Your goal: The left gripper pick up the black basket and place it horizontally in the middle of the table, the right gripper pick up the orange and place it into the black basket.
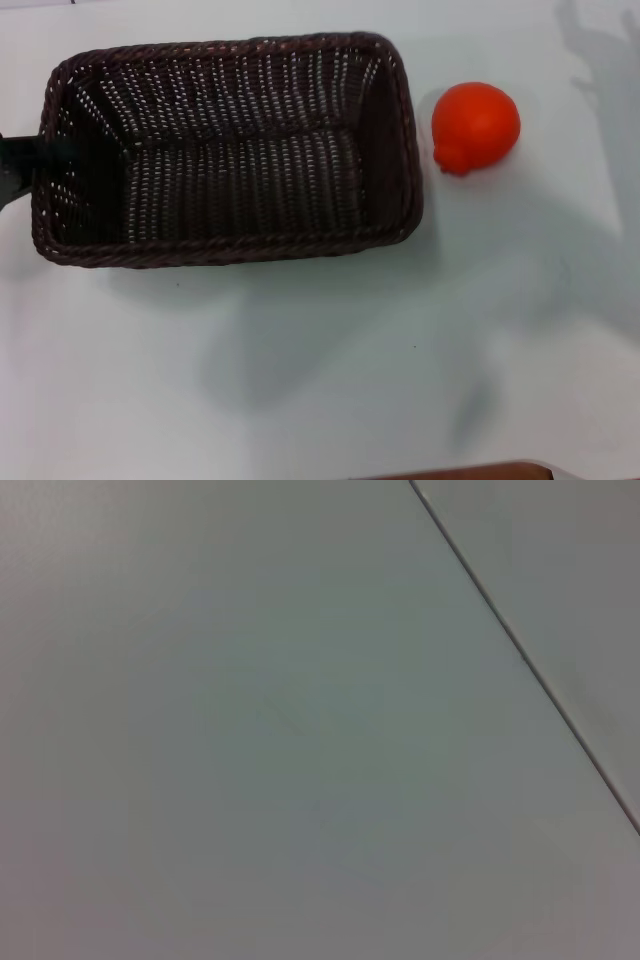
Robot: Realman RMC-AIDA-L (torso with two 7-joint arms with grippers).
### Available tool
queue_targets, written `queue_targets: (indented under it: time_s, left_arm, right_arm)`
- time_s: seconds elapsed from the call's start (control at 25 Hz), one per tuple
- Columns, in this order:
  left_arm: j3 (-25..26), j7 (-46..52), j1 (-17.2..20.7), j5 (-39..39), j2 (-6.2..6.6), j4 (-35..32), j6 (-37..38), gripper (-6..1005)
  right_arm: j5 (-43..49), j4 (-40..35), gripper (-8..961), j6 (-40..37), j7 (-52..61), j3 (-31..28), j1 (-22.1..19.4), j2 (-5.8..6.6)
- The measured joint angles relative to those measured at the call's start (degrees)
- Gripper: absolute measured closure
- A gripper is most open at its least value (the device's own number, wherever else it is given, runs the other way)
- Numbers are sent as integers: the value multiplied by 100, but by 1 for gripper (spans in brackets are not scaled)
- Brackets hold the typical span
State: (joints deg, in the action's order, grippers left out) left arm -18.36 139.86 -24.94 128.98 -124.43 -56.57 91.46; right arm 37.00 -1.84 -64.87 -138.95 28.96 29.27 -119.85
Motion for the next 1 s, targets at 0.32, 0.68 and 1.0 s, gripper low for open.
queue_targets:
  time_s: [0.32,0.68,1.0]
  left_arm:
    - [3,46,10,-32,37,199,154,727]
    - [9,5,85,3,145,196,264,460]
    - [91,-1255,99,-348,664,462,117,193]
  right_arm:
    - [0,0,132,1,0,-64,13,5]
    - [38,-20,140,90,0,-28,92,21]
    - [141,-443,148,869,423,878,167,39]
